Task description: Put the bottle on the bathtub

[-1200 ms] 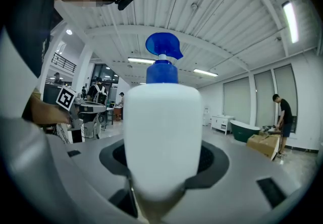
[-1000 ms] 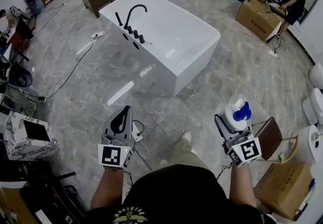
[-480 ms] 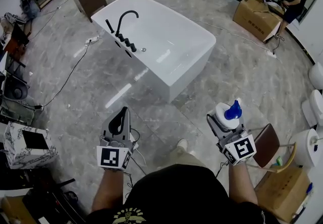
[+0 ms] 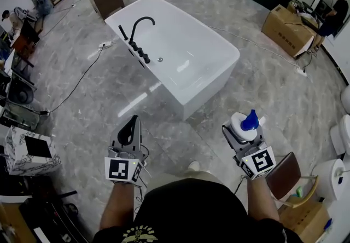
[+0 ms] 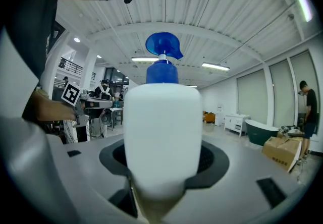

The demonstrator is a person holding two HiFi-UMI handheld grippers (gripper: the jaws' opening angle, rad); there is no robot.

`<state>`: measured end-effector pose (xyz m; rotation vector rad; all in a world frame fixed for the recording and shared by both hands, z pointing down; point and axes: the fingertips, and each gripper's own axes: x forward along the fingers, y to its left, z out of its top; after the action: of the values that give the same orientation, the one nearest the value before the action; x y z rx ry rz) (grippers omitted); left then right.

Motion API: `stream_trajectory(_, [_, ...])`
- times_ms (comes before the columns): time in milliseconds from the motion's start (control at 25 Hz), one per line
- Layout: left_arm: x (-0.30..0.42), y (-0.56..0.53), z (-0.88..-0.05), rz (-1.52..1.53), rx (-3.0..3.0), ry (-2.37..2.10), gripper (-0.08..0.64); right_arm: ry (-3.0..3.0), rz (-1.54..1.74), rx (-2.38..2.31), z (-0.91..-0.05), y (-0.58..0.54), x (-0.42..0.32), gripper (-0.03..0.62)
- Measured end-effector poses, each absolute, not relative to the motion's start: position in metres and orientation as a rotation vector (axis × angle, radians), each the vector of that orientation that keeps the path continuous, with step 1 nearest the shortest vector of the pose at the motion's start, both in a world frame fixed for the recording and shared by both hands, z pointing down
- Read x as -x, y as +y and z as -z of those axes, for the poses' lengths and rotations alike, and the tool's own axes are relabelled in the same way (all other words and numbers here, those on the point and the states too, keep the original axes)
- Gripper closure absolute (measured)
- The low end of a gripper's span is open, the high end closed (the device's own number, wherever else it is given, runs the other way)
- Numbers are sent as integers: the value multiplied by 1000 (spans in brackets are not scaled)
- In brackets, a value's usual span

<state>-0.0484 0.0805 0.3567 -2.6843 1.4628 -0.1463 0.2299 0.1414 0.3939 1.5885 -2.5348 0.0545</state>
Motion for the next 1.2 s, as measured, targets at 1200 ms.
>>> stream_trajectory(1200, [102, -110, -384, 188, 2746, 1454, 551, -2510, -69, -1617, -406, -49, -182, 333])
